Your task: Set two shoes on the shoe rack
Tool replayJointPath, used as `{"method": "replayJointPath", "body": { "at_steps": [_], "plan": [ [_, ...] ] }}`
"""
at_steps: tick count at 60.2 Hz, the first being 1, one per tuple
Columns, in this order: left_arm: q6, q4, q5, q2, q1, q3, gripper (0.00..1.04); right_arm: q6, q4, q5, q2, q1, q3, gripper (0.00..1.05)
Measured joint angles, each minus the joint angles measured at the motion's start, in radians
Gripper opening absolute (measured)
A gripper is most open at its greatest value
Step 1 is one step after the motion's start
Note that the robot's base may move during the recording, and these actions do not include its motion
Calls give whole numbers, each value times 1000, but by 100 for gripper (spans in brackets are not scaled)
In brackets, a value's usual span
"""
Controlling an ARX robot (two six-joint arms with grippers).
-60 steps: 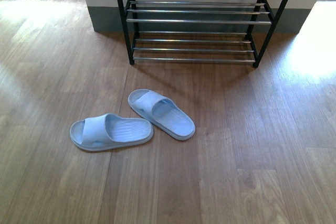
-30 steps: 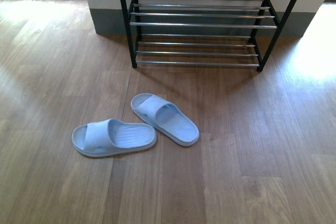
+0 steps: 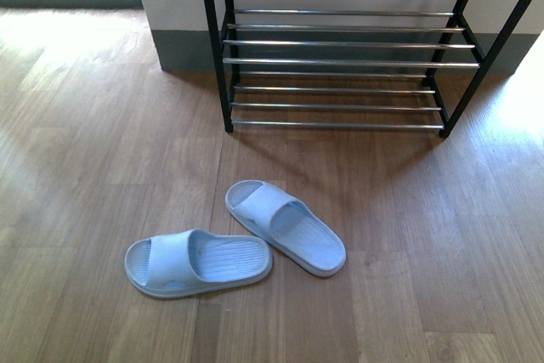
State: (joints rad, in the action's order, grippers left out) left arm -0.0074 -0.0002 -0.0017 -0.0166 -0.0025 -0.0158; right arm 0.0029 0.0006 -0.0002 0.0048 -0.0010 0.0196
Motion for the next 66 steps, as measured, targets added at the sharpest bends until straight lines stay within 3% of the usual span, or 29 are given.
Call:
{"method": "replayJointPath", "body": {
  "at_steps": [3,7,13,20,26,34,50,66],
  "plan": [
    [0,0,0,0,0,0,95,0,0,-1,0,0,0,96],
    [0,0,1,0,0,0,95,-57,40,-147,96,-12,5,96],
    [0,0,1,0,0,0,95,-82,338,-130,499,112,48,96],
    [0,0,1,0,0,0,95,-85,641,-100,938,189,130,96],
    [0,0,2,0,0,0,95,-87,834,-92,1291,243,224,96],
    [0,0,1,0,0,0,95,-87,983,-78,1716,286,394,96],
    [0,0,1,0,0,0,95,-161,989,-79,2453,348,870,96],
    [0,0,1,0,0,0,95,-218,871,-77,2809,381,1240,96]
  ]
}}
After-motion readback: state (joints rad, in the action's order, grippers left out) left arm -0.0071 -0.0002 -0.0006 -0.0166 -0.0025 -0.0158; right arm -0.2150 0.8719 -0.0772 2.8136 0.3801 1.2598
